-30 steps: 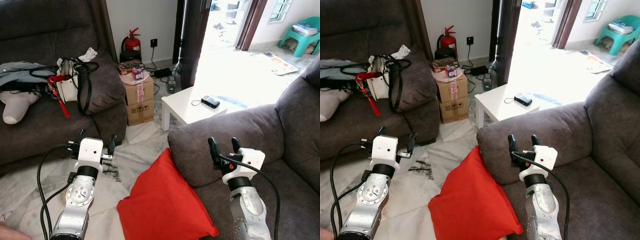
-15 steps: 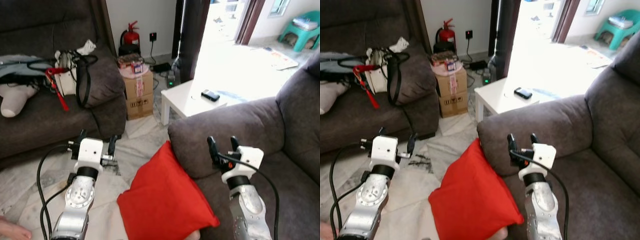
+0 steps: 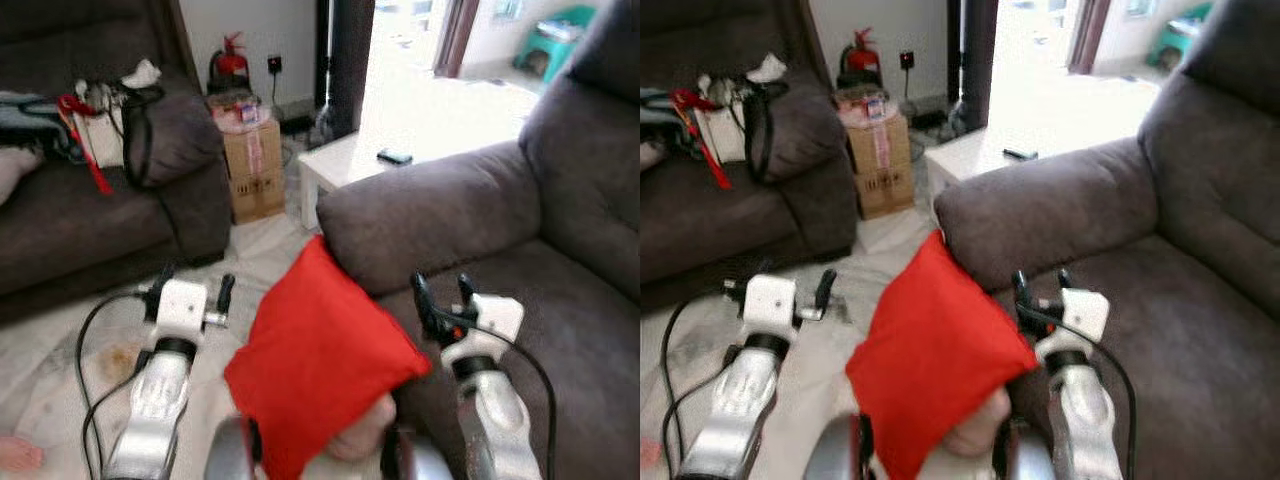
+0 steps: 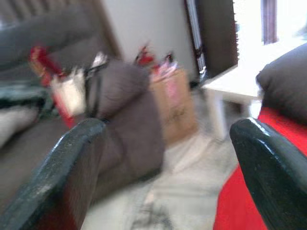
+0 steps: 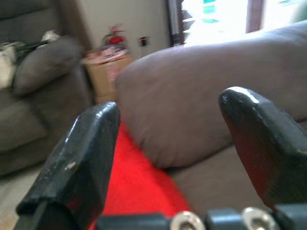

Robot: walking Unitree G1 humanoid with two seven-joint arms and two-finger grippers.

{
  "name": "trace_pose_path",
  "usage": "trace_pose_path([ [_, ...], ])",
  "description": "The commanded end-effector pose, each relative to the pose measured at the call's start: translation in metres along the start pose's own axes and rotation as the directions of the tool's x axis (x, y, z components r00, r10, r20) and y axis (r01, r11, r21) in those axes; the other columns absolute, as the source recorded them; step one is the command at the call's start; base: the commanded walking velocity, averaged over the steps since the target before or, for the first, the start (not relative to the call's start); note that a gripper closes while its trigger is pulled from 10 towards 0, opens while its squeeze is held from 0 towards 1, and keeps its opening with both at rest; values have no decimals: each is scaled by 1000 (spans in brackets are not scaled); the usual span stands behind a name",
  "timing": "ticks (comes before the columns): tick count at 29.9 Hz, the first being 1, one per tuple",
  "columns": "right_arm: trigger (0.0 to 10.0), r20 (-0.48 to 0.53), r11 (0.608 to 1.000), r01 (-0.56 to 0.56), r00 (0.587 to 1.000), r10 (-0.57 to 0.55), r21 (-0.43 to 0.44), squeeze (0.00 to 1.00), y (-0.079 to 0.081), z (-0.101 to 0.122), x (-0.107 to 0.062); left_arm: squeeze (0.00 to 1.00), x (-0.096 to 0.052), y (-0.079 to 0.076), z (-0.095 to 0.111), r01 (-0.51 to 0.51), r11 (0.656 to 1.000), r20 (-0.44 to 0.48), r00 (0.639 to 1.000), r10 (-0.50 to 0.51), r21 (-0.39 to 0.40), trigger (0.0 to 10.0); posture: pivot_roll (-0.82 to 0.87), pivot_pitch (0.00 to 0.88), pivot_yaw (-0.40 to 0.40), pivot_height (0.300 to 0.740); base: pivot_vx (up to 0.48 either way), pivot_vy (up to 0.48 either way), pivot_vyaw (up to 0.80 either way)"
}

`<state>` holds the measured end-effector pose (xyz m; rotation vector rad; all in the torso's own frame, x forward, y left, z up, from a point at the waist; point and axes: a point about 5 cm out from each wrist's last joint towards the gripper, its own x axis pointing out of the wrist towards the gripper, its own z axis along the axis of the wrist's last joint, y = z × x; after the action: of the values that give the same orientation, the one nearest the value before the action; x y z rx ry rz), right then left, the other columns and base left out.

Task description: Move the pillow to the sofa from floor

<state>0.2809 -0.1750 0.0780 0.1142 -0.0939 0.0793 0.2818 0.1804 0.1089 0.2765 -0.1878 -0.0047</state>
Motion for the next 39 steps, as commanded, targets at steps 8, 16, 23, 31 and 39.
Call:
trace_pose_path([
  [8,10000,-73,1000,-9,997,10,3,0,5,-13,-3,0,-6,-1,-10,10,1000,-55,998,-10,-11,10000,21,85,-8,600,0,0,0],
  [16,10000,-85,1000,-12,996,14,19,0,7,-16,-3,0,-8,-2,-13,17,1000,-77,997,-18,-19,10000,21,87,-11,600,0,0,0],
  [23,10000,-92,1000,-7,996,9,25,0,7,-18,-3,0,-8,-3,-13,18,1000,-77,997,-20,-24,10000,22,86,-13,600,0,0,0],
  [31,10000,-89,999,-8,996,11,32,0,9,-17,-1,0,-7,-3,-14,6,999,-84,996,-10,-45,10000,22,86,-12,600,0,143,0],
  [39,10000,-103,999,-9,995,13,32,0,11,-19,0,0,-7,-3,-14,14,999,-85,996,-17,-31,10000,22,87,-12,600,0,364,-70],
])
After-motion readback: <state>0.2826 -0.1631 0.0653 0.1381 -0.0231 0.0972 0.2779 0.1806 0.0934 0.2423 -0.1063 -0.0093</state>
